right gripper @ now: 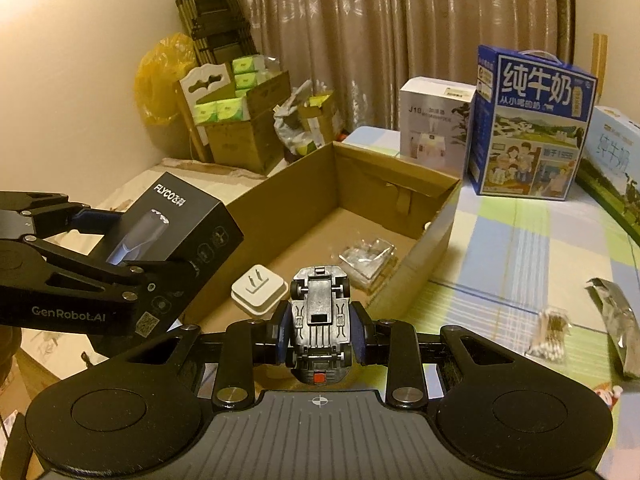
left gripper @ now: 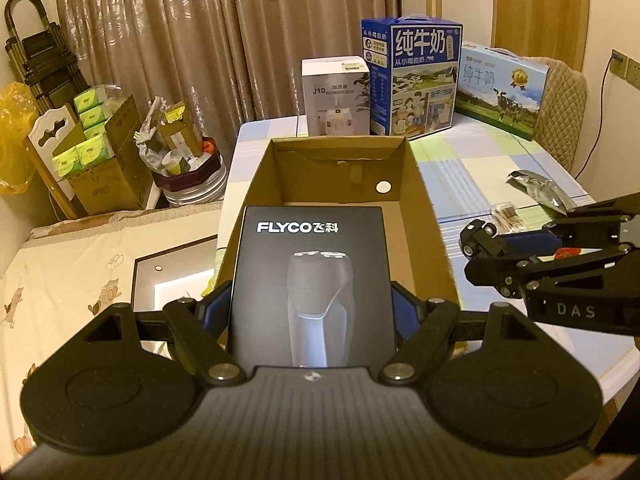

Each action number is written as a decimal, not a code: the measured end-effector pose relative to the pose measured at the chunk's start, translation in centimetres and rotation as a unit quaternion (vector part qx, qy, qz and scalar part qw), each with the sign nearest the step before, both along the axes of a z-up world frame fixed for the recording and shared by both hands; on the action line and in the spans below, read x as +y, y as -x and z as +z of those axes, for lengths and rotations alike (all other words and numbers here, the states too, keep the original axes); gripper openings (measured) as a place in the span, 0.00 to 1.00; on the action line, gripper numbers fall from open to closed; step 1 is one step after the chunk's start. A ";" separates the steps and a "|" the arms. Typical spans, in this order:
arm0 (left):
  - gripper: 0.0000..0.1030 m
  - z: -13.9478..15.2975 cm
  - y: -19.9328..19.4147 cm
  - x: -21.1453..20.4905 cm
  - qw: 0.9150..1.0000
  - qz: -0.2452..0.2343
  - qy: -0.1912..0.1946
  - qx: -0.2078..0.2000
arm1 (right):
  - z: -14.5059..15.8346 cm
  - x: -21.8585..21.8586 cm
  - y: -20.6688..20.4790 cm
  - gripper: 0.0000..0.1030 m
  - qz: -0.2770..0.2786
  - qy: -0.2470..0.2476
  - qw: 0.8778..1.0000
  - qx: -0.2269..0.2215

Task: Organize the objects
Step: 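Carry the shaver box with the left tool while the right tool carries the car to the cardboard box, then lower and open the left tool inside the box while the right tool releases the car there, then withdraw both open tools from the box back over the table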

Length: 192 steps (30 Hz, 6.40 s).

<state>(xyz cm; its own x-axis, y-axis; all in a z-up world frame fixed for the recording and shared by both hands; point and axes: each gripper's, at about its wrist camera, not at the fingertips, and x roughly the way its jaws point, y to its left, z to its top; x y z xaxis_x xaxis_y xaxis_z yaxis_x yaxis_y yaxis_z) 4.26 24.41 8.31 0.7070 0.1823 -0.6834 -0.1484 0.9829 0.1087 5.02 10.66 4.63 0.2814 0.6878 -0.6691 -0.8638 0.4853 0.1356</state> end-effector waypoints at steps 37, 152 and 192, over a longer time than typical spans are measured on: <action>0.74 -1.1 -6.4 2.6 0.999 -0.030 0.006 0.020 | -1.3 4.0 -3.5 0.27 0.007 0.022 1.000 0.017; 0.99 -1.3 0.8 -18.7 0.998 -0.054 0.045 -0.001 | 0.7 -28.6 -3.2 0.61 -0.239 -0.021 0.970 0.038; 0.99 -9.7 -11.3 -20.9 0.994 -0.075 0.071 0.043 | -6.5 -27.7 -13.5 0.61 -0.209 0.000 0.976 0.058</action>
<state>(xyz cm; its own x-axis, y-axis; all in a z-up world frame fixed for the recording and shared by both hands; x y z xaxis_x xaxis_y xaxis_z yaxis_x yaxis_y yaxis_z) 15.55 3.50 -1.35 0.6572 -0.0241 -0.7533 0.0051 0.9996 -0.0275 18.51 -17.03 -1.83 0.4597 0.5297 -0.7128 -0.5696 0.7917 0.2210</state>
